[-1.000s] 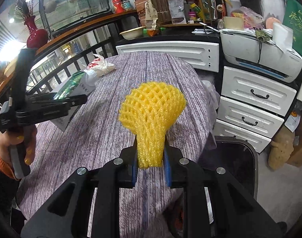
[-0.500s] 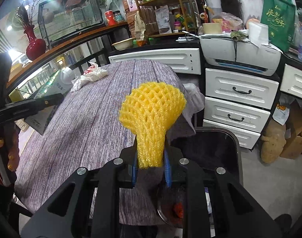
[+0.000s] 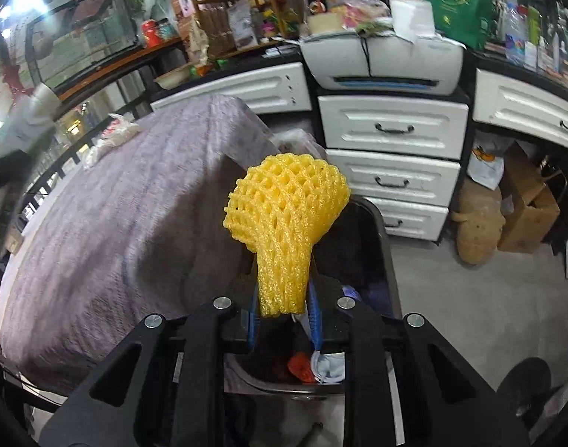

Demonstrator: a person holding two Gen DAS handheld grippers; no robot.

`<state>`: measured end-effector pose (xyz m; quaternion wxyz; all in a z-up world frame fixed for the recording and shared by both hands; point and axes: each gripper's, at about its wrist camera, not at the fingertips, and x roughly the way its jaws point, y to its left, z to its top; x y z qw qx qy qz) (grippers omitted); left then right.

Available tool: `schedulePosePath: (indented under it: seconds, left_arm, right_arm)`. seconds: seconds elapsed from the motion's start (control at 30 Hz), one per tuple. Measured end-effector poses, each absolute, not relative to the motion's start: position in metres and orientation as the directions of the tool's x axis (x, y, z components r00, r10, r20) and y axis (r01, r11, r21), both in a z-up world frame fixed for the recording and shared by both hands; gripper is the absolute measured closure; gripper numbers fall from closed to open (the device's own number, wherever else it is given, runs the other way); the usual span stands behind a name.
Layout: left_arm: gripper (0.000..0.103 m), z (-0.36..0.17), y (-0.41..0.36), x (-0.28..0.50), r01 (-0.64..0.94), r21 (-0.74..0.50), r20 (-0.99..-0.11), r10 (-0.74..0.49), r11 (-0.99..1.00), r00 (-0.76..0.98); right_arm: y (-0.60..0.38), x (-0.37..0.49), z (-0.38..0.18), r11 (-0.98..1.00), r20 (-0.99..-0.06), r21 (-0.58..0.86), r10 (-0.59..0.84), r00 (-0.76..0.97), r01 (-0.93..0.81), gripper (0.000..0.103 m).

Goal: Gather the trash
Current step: 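Carry the green carton with the left gripper while the right gripper carries the yellow mesh to the bin, then open the right gripper over the bin to drop the yellow mesh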

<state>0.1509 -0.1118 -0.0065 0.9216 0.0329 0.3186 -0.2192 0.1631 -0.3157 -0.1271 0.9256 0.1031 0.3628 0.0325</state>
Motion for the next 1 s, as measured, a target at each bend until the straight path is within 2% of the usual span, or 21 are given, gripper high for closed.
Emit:
schedulePosePath:
  seconds: [0.53, 0.57, 0.63, 0.67, 0.7, 1.0]
  left_arm:
    - [0.054, -0.020, -0.153, 0.137, 0.493, -0.091, -0.626, -0.434, 0.865, 0.647]
    - [0.054, -0.021, -0.155, 0.138, 0.496, -0.096, -0.630, -0.439, 0.863, 0.641]
    - [0.054, -0.024, -0.160, 0.138, 0.504, -0.097, -0.634, -0.443, 0.858, 0.633]
    - [0.054, -0.025, -0.163, 0.138, 0.508, -0.093, -0.637, -0.443, 0.857, 0.631]
    - [0.054, -0.026, -0.165, 0.138, 0.511, -0.090, -0.639, -0.443, 0.855, 0.628]
    - [0.054, -0.045, -0.191, 0.140, 0.550, -0.082, -0.676, -0.452, 0.831, 0.582]
  right_arm:
    - [-0.324, 0.215, -0.223, 0.977, -0.815, 0.190, 0.104, 0.570, 0.093, 0.081]
    - [-0.324, 0.217, -0.227, 0.978, -0.821, 0.184, 0.098, 0.562, 0.099, 0.077]
    - [-0.323, 0.220, -0.235, 0.978, -0.835, 0.178, 0.091, 0.543, 0.111, 0.058]
    - [-0.324, 0.220, -0.236, 0.977, -0.838, 0.171, 0.078, 0.540, 0.124, 0.035]
    - [-0.324, 0.217, -0.236, 0.977, -0.838, 0.162, 0.060, 0.543, 0.142, 0.024]
    - [-0.341, 0.178, -0.211, 0.963, -0.797, 0.199, 0.052, 0.602, 0.181, 0.022]
